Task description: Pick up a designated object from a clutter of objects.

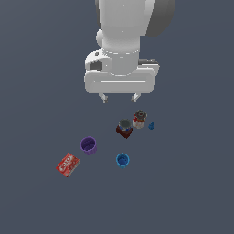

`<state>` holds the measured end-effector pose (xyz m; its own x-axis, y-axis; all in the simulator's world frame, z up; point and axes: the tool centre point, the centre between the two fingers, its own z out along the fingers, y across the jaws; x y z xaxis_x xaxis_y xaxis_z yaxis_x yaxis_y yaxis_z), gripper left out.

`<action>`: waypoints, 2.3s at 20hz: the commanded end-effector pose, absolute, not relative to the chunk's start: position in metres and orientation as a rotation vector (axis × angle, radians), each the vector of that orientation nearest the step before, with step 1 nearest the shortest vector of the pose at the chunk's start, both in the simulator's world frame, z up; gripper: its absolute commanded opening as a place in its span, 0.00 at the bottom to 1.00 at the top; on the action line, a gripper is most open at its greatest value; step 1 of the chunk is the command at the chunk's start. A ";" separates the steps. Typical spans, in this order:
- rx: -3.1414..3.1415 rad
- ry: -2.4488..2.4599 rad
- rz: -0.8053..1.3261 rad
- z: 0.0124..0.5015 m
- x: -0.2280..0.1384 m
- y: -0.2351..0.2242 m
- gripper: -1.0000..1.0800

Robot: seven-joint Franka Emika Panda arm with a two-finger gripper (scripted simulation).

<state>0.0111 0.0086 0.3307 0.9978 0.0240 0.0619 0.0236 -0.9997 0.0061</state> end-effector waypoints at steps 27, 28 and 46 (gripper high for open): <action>3.157 -0.179 0.086 0.297 0.056 -0.032 0.96; 3.158 -0.200 0.083 0.291 0.061 -0.038 0.96; 3.097 -0.643 0.026 0.146 0.124 -0.170 0.96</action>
